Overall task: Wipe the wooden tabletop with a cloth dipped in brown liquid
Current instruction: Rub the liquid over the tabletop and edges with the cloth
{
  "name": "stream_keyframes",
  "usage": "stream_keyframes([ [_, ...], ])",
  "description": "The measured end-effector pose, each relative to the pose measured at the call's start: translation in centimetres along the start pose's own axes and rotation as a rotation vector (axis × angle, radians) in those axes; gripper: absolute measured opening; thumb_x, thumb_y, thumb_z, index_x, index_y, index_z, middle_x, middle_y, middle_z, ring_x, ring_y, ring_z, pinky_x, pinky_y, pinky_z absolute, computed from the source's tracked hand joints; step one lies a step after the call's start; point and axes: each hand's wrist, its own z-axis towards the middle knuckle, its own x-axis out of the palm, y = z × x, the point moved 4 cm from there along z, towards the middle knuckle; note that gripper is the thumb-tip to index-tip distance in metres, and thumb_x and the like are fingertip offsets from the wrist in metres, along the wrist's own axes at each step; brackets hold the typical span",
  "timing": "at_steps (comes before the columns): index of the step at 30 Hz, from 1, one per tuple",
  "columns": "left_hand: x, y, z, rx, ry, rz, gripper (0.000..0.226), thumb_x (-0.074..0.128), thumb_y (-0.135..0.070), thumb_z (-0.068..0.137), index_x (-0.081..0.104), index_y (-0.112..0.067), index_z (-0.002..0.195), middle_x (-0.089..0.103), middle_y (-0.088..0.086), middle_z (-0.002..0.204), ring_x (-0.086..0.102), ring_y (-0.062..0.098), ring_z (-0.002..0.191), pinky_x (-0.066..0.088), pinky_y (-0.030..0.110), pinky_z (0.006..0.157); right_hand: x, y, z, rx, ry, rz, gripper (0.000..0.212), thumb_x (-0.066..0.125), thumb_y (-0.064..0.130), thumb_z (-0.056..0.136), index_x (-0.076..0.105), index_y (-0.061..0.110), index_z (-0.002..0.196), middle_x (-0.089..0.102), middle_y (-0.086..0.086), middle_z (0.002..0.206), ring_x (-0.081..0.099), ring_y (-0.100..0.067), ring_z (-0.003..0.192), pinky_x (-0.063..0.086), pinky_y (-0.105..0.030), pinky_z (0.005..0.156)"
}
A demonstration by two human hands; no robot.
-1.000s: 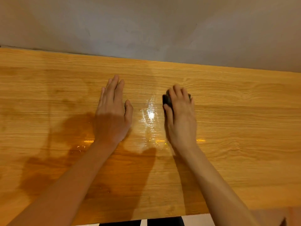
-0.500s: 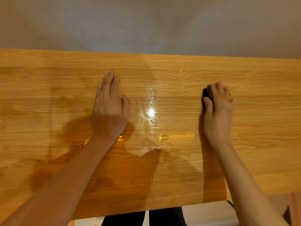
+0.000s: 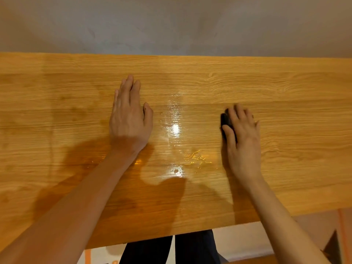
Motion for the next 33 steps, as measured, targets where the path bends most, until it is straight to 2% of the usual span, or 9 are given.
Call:
stream_keyframes([
  [4, 0.0, 0.0, 0.1, -0.003, 0.016, 0.007, 0.055, 0.035, -0.023, 0.104, 0.034, 0.001, 0.153, 0.027, 0.014, 0.164, 0.022, 0.026, 0.154, 0.009, 0.035, 0.128, 1.7, 3.2, -1.0, 0.193, -0.09, 0.054, 0.05, 0.024, 0.033, 0.104, 0.037, 0.014, 0.148, 0.024, -0.004, 0.159, 0.011, -0.023, 0.15, 0.009, -0.048, 0.121],
  [7, -0.1, 0.0, 0.0, -0.011, 0.013, 0.016, 0.054, 0.037, -0.022, 0.104, 0.033, 0.0, 0.153, 0.026, 0.013, 0.165, 0.021, 0.025, 0.155, 0.009, 0.035, 0.128, 5.1, 9.7, -4.1, -0.095, 0.042, 0.018, 0.046, 0.024, 0.031, 0.107, 0.036, 0.016, 0.149, 0.022, -0.002, 0.16, 0.008, -0.019, 0.15, 0.005, -0.041, 0.123],
  [10, -0.1, -0.1, -0.1, 0.005, 0.008, 0.004, 0.053, 0.038, -0.022, 0.105, 0.034, 0.0, 0.153, 0.027, 0.013, 0.164, 0.021, 0.025, 0.154, 0.009, 0.034, 0.128, 4.3, 8.0, -4.2, -0.28, 0.14, -0.06, 0.046, 0.03, 0.033, 0.106, 0.033, 0.019, 0.15, 0.022, 0.001, 0.16, 0.009, -0.017, 0.15, 0.001, -0.037, 0.123],
  [15, -0.9, 0.2, -1.6, 0.064, 0.088, -0.048, 0.054, 0.043, -0.021, 0.105, 0.034, -0.001, 0.154, 0.029, 0.012, 0.164, 0.022, 0.024, 0.154, 0.005, 0.032, 0.128, -1.2, -2.1, -1.0, 0.074, -0.006, 0.041, 0.046, 0.032, 0.03, 0.105, 0.034, 0.018, 0.15, 0.022, -0.001, 0.16, 0.01, -0.019, 0.15, 0.002, -0.041, 0.123],
  [18, -2.2, 0.4, -6.0, 0.082, 0.131, -0.057, 0.054, 0.046, -0.021, 0.104, 0.034, -0.003, 0.155, 0.029, 0.01, 0.164, 0.021, 0.021, 0.154, 0.009, 0.035, 0.128, -0.2, -0.8, -1.4, 0.191, -0.09, 0.115, 0.047, 0.029, 0.028, 0.106, 0.032, 0.014, 0.15, 0.02, -0.004, 0.16, 0.007, -0.021, 0.15, 0.003, -0.045, 0.122],
  [20, -2.9, 0.4, -9.3, 0.043, 0.18, -0.094, 0.057, 0.043, -0.027, 0.104, 0.032, -0.006, 0.155, 0.025, 0.008, 0.165, 0.016, 0.015, 0.153, 0.011, 0.041, 0.128, 1.8, 3.4, -3.0, 0.119, -0.083, 0.08, 0.046, 0.028, 0.027, 0.106, 0.034, 0.013, 0.15, 0.022, -0.006, 0.16, 0.009, -0.023, 0.15, 0.003, -0.043, 0.123],
  [24, -2.8, 0.5, -12.9, 0.032, 0.183, -0.042, 0.06, 0.038, -0.034, 0.103, 0.031, -0.005, 0.155, 0.019, 0.008, 0.168, 0.013, 0.016, 0.155, 0.0, 0.03, 0.127, 5.7, 10.7, -7.9, -0.195, 0.089, 0.028, 0.044, 0.031, 0.027, 0.105, 0.037, 0.016, 0.148, 0.026, -0.004, 0.159, 0.011, -0.022, 0.15, 0.005, -0.041, 0.123],
  [28, -2.4, 0.1, -13.2, 0.014, 0.16, -0.021, 0.059, 0.036, -0.033, 0.104, 0.032, -0.003, 0.155, 0.019, 0.009, 0.168, 0.013, 0.018, 0.155, -0.002, 0.026, 0.126, 3.4, 6.6, -6.9, -0.372, 0.161, -0.07, 0.046, 0.036, 0.03, 0.105, 0.037, 0.016, 0.148, 0.028, -0.004, 0.158, 0.014, -0.021, 0.149, 0.0, -0.036, 0.123],
  [33, -2.4, -0.1, -13.4, 0.016, 0.112, 0.006, 0.057, 0.038, -0.025, 0.103, 0.032, -0.004, 0.156, 0.021, 0.007, 0.168, 0.014, 0.018, 0.156, 0.003, 0.029, 0.128, -1.3, -2.1, -4.6, 0.071, -0.029, 0.039, 0.049, 0.03, 0.028, 0.105, 0.031, 0.013, 0.151, 0.02, -0.006, 0.161, 0.008, -0.023, 0.15, 0.003, -0.045, 0.122],
])
